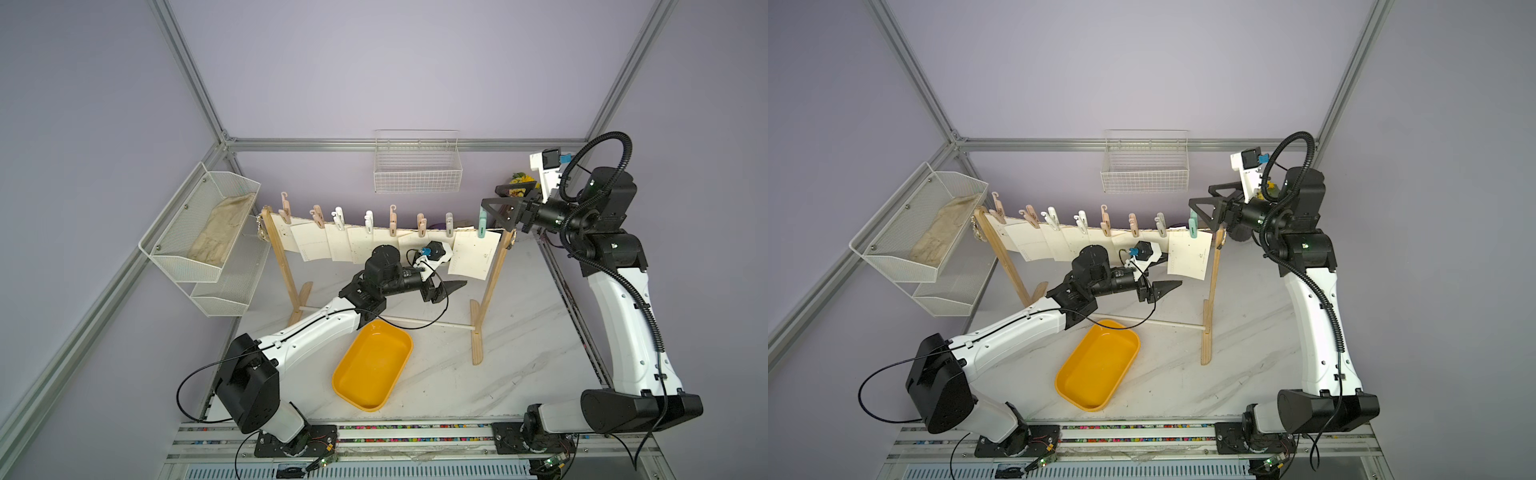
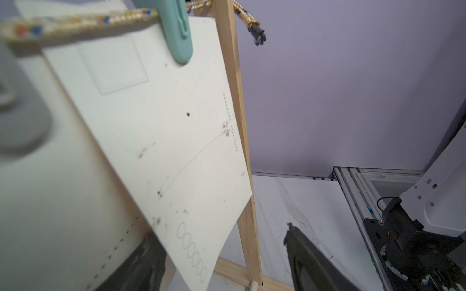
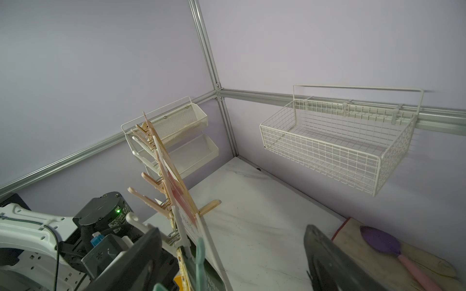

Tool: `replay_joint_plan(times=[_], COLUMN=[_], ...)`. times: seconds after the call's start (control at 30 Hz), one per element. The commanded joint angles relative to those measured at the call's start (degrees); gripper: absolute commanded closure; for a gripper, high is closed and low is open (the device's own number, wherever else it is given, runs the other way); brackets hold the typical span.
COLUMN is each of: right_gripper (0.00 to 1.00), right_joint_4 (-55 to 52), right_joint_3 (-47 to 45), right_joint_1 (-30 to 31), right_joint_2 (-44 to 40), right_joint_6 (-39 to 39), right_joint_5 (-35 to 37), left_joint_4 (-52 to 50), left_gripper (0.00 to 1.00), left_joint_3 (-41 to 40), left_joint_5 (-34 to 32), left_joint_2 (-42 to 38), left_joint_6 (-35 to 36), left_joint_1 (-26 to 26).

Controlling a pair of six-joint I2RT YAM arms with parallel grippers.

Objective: Remove the postcards from the strings
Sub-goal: Pinch the postcard on the clothesline.

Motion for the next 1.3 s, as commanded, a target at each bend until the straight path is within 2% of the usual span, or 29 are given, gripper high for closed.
replay_joint_plan(times=[0.0,0.23,0.53,0.67,0.87,1.03,1.27], right_gripper=[0.08,0.07,0.06,0.03,0.03,0.03,0.03], right_joint_4=[-1.81,-2.58,-0.6,-0.73,-2.9,-5.16,-6.85], right_joint_3=[-1.23,-1.62,-1.11,-0.2,2.66,5.19,4.12], right_joint_1=[-0.36,-0.36,-0.32,-0.35,-0.36,-0.36,-0.34], right_joint_2=[0.39,-0.04,-1.09,-0.83,-0.31,-0.57,-2.93], right_joint_6=[-2.55,-4.15,-3.08,-3.16,-5.13,-7.11,-13.11], right_joint_5=[-1.89,-3.11,-3.89,-3.57,-4.21,-3.99,-1.43], left_joint_4=[2.04,3.27,4.09,4.49,4.78,5.12,5.45], left_gripper=[0.29,0.42,0.66,0.72,0.81,0.93,0.95], left_joint_3=[2.81,2.5,2.56,2.5,2.37,2.41,2.32], left_joint_5=[0.95,1.2,2.31,2.53,2.62,2.96,3.15], left_joint_2=[0.46,1.05,1.6,1.73,1.72,1.78,1.56], left_joint_6=[-0.92,-2.06,-2.99,-3.45,-3.65,-3.77,-4.05], left_joint_1=[-0.14,-0.15,-0.15,-0.17,-0.1,-0.12,-0.08])
